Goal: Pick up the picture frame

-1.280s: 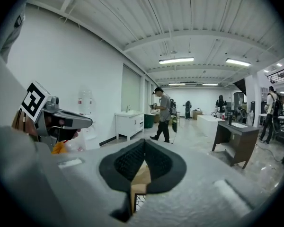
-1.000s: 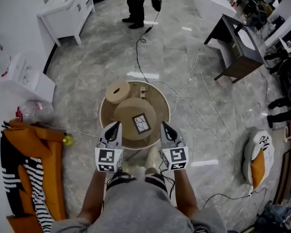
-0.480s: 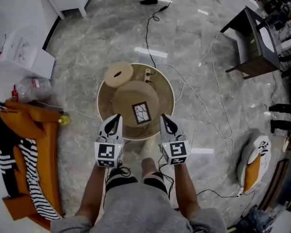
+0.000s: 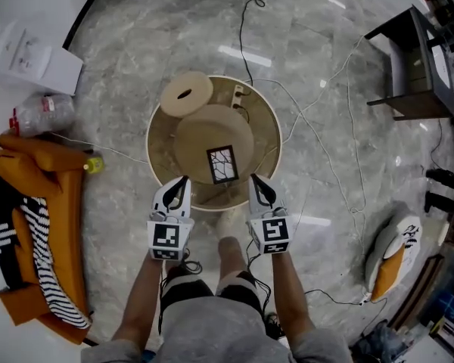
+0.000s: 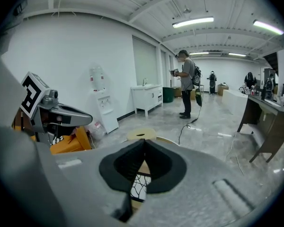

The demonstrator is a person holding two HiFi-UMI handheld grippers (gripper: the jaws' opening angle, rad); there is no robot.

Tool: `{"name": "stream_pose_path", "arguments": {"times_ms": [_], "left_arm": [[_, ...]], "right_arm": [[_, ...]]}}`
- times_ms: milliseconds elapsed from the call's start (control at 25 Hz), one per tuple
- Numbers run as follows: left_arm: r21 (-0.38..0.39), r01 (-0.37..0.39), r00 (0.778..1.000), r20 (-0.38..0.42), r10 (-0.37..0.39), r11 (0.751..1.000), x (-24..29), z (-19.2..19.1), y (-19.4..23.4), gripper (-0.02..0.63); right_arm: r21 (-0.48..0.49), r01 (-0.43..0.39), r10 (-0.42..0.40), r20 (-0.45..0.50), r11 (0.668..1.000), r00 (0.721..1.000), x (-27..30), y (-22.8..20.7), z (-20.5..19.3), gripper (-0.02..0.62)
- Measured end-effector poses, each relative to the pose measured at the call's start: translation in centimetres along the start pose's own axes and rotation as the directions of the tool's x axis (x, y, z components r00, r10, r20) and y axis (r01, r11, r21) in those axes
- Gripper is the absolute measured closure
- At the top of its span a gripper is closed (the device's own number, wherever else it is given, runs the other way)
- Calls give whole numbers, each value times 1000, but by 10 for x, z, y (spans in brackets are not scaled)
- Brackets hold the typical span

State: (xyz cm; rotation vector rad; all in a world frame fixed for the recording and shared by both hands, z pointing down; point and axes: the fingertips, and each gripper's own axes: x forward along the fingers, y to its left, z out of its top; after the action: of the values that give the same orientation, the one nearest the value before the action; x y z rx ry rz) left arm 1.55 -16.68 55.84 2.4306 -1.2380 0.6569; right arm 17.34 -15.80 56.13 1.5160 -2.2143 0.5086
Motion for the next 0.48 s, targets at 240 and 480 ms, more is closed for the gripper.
{"name": "stream_pose_path", "arguments": {"times_ms": [240, 480], "left_arm": [[-4, -10, 999, -44, 9, 1000, 35, -44, 5, 589], [-5, -31, 997, -68, 31, 1000, 70, -82, 11, 589]], "right_arm": [[-1, -31, 31, -50, 1000, 998, 36, -7, -47, 597], [-59, -65, 59, -100, 996, 993, 73, -15, -97, 597]]}}
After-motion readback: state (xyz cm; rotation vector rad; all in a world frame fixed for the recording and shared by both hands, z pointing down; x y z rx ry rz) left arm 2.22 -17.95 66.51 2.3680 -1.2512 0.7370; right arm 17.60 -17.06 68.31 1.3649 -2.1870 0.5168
